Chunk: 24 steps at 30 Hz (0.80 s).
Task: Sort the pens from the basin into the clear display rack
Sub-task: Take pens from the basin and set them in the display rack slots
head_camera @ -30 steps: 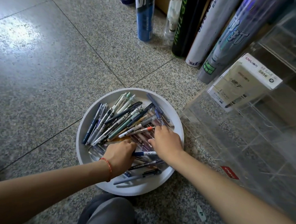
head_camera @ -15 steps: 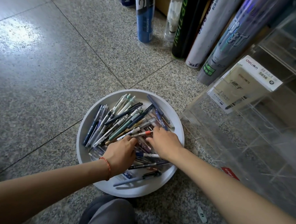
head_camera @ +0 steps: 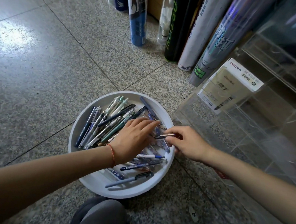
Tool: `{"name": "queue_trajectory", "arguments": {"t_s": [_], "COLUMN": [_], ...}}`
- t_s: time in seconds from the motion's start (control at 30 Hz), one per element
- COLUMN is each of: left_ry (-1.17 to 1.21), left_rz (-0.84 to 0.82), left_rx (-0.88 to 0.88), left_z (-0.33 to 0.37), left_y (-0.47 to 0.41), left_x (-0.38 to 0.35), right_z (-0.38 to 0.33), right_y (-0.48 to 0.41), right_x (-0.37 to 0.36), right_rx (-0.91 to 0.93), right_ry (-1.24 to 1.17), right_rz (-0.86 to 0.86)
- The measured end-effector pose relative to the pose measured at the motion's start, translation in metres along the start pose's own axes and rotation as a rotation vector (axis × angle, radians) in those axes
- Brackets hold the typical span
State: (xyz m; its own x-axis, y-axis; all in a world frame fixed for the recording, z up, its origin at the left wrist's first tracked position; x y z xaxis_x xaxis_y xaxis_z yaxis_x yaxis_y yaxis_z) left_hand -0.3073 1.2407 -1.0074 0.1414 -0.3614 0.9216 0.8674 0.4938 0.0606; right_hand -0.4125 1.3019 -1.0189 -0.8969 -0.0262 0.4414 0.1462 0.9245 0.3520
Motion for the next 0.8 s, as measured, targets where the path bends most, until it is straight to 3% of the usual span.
{"name": "queue_trajectory", "arguments": {"t_s": [0.1,0.27,0.47,0.63,0.73,0.8], "left_ry": [0.108,0.704,1.006,1.139,0.926,0.772], "left_rz": [-0.051,-0.171,-0.223,-0.159,-0.029,0.094], "left_rx": [-0.040,0.252,0.203,-0.044,-0.408,-0.584], "left_z": [0.023,0.038,0.104,0.216,0.307,0.356], "left_y": [-0.008,-0.014,-0.028,-0.079,-0.098,-0.099], "left_x": [0.005,0.024,0.069,0.142,0.193,0.213], "right_z": [-0.014,-0.040,-0.084,-0.134,-0.168,-0.183], "right_y": [0.018,0.049,0.102,0.185,0.260,0.323], "right_x": [0.021,0.053,0.114,0.220,0.287,0.324], "right_rx": [0.024,0.091,0.214,0.462,0.614,0.703], "right_ry": [-0.169,-0.374,-0.397,-0.306,-0.098,0.057], "right_rz": [0.087,0.214,0.395,0.677,0.894,1.130]}}
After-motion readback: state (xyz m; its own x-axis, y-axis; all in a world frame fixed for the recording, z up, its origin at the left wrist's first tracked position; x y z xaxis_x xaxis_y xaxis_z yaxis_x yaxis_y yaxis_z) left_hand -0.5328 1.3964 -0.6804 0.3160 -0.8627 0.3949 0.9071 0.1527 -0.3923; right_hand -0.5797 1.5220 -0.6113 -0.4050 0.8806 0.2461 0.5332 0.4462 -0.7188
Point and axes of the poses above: each hand's wrist, its own y-axis away from the middle knuckle, its own x-axis out of the back of the hand, z = x × y, the point moved 8 cm from there along -y, towards the middle knuckle, and after that the axes turned 9 degrees about x, right-handed, at the moved point
